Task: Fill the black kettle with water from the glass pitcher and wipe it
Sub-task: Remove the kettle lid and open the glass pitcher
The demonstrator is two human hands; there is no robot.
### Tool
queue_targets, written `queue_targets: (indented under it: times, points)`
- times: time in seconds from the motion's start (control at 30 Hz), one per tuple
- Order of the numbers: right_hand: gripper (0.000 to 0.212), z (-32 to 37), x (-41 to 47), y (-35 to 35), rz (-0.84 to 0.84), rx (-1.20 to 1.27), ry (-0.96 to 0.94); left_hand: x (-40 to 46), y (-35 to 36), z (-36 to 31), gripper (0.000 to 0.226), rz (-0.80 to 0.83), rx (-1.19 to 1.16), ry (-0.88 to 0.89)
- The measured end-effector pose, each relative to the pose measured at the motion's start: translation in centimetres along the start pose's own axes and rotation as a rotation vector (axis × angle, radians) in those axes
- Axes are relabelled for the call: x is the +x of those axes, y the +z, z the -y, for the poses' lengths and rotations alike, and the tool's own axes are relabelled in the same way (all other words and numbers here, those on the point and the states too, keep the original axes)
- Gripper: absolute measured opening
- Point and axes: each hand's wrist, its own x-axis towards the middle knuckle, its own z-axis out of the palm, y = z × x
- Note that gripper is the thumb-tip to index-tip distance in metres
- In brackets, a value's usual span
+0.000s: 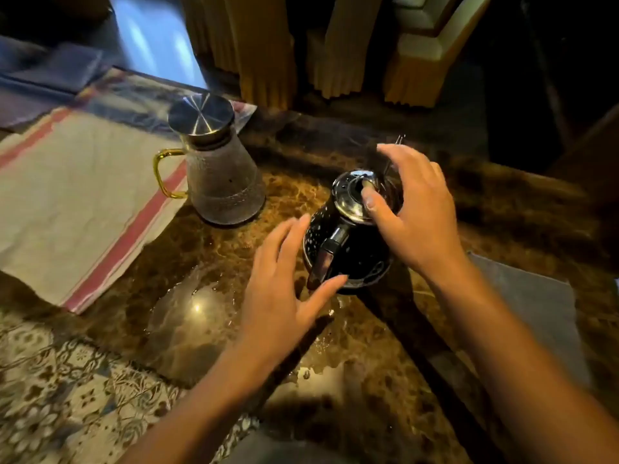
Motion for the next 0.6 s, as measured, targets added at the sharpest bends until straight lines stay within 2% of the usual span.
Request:
queue_targets:
  times: [0.13, 0.23, 0.4, 0.53, 0.6]
  points:
    - [0.036, 0.0, 0.7, 0.6, -0.023, -0.020, -0.002, 0.1, 1.2, -0.6, 0.062, 0.025, -0.332, -0.159]
    - [0.025, -0.1, 0.9, 1.3, -0.076, -0.043, 0.010, 0.5, 2.2, -0.3, 0.050, 0.050, -0.467, -0.142]
    - [0.023, 0.4, 0.8, 1.9, -0.167, -0.075, 0.048, 1.7, 2.2, 0.5, 0.035, 0.206, -0.618, -0.148]
    - [0.032, 1.0, 1.6, 1.5, -0.071, -0.142, 0.081, 2.3, 2.4, 1.2, 0.034, 0.311, -0.616, -0.072]
    - [0.039, 1.1, 2.0, 1.0, -0.011, -0.084, 0.130, 2.6, 2.5, 1.5, 0.032, 0.325, -0.640, -0.053]
